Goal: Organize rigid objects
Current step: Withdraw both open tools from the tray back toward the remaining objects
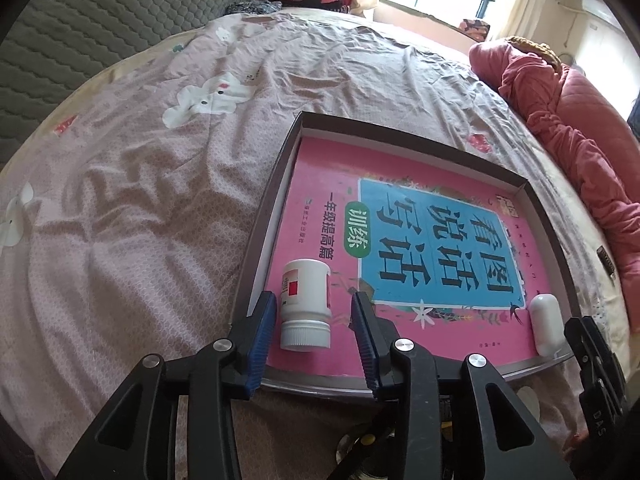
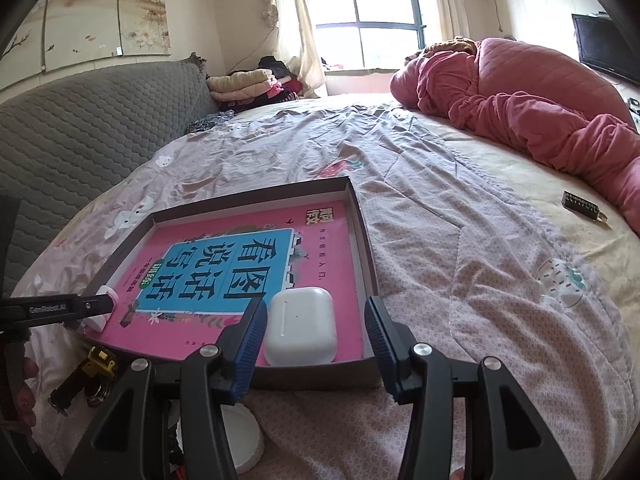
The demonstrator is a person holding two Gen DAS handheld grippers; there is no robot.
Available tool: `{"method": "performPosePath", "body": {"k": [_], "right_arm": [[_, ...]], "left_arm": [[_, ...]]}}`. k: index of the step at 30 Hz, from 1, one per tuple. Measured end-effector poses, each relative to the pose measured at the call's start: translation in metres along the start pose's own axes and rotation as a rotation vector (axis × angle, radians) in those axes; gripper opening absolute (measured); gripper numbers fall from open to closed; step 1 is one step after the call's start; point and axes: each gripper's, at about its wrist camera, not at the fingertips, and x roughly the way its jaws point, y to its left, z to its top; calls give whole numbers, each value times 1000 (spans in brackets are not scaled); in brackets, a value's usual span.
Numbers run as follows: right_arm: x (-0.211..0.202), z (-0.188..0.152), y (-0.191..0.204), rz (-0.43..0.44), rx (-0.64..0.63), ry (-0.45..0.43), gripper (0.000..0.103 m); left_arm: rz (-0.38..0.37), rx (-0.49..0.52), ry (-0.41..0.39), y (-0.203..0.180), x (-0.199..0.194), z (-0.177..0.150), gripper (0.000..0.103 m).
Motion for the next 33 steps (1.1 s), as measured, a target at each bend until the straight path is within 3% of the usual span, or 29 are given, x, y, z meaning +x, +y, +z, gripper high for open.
{"method": "performPosePath", "body": {"k": [14,33], "right_arm": [[-11,0,2,-11,-34,-45,51],[-33,-4,-2,-41,-23,-66,60]], "left_arm": [[-34,15,-29,-4,-19,-1,45],[-64,6,-67,4,-53,-10,48]]}}
